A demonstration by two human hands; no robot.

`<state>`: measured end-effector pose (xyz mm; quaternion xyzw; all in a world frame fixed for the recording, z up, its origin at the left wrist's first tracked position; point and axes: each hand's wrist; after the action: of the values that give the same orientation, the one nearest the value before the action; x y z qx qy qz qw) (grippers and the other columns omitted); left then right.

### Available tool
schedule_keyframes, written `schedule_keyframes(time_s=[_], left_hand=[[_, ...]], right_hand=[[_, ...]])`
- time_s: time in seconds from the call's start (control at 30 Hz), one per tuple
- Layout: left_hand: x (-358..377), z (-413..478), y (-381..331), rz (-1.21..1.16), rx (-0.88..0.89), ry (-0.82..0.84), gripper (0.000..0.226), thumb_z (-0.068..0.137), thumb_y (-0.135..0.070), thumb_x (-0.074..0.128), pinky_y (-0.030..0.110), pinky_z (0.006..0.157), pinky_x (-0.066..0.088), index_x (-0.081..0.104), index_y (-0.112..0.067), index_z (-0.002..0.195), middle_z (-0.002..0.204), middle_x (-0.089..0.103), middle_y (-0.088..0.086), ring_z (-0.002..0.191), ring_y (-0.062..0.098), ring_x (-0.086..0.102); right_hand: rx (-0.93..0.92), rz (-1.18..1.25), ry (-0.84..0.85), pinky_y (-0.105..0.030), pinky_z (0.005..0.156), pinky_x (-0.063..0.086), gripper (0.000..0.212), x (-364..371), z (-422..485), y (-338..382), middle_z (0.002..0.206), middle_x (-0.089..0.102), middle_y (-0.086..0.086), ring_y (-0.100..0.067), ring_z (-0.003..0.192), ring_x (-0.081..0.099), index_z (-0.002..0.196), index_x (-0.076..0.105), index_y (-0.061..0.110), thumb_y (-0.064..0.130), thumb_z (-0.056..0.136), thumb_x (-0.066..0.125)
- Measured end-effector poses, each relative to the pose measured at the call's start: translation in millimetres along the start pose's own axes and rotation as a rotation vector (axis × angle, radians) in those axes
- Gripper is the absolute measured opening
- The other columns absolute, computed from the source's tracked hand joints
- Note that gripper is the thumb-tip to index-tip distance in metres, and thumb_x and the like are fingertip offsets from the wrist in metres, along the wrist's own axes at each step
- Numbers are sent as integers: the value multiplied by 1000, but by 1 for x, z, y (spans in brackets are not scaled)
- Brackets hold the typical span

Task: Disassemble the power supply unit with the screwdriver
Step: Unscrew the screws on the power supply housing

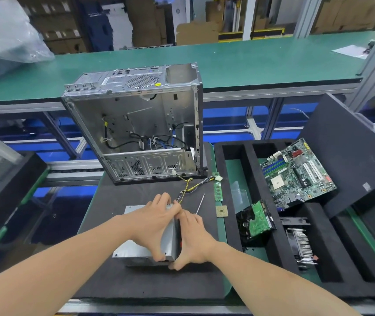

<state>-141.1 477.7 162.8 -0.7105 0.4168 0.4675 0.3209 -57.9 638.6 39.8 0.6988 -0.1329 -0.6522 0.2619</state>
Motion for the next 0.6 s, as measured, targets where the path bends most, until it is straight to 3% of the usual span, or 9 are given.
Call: schedule_keyframes(time_s=[0.13, 0.23, 0.3, 0.37, 0.43, 0.53, 0.6], left_hand=[[4, 4, -1, 9, -7, -17, 105, 43, -73, 87, 37, 94, 51, 34, -25, 120, 116, 28, -1, 107, 23, 36], [1, 4, 10, -59, -18, 7, 110, 40, -78, 88, 37, 97, 49, 30, -31, 119, 116, 29, -6, 109, 19, 37], [0, 1, 21, -95, -36, 32, 124, 39, -83, 87, 39, 109, 40, 28, -31, 135, 125, 30, -9, 118, 16, 37], [3, -5, 34, -125, -96, 38, 148, 35, -89, 83, 42, 118, 27, 13, -35, 154, 137, 28, -11, 132, 16, 33], [10, -16, 46, -150, -177, 32, 162, 31, -93, 81, 46, 122, 20, -3, -38, 159, 144, 23, -11, 142, 20, 28], [25, -34, 56, -174, -236, 35, 166, 32, -90, 81, 48, 126, 10, -14, -41, 158, 150, 19, -9, 150, 23, 17], [35, -43, 58, -191, -272, 9, 163, 34, -88, 80, 46, 126, 11, -17, -43, 157, 151, 18, -9, 151, 24, 15]], right_hand=[[35, 91, 43, -35, 115, 22, 139, -9, -1, -1, 129, 26, 20, -9, 128, 27, 144, 20, 27, 79, 33, 86], [113, 273, 157, -39, 110, 32, 150, -27, 4, -5, 143, 28, 24, -15, 130, 27, 150, 8, 42, 70, 32, 96], [160, 305, 253, -46, 113, 37, 147, -43, 12, -4, 152, 31, 15, -21, 135, 32, 149, 4, 49, 67, 36, 97], [200, 356, 317, -46, 115, 38, 129, -60, 23, -1, 150, 35, 9, -18, 137, 38, 147, 16, 45, 68, 47, 93], [236, 352, 289, -39, 105, 45, 99, -73, 35, 5, 134, 45, 5, -15, 123, 50, 138, 36, 32, 72, 62, 84], [280, 79, 90, -38, 83, 52, 49, -83, 59, 24, 109, 61, 0, -21, 101, 59, 104, 59, 22, 61, 80, 75], [268, -67, 52, -40, 83, 56, 43, -85, 76, 42, 106, 61, -3, -24, 98, 60, 95, 63, 18, 55, 77, 75]])
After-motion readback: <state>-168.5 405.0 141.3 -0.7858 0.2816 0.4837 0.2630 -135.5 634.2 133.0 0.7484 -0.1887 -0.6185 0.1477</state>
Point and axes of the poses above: each hand's wrist, its own z-axis towards the middle knuckle, its own x-axis out of the palm, y = z × x
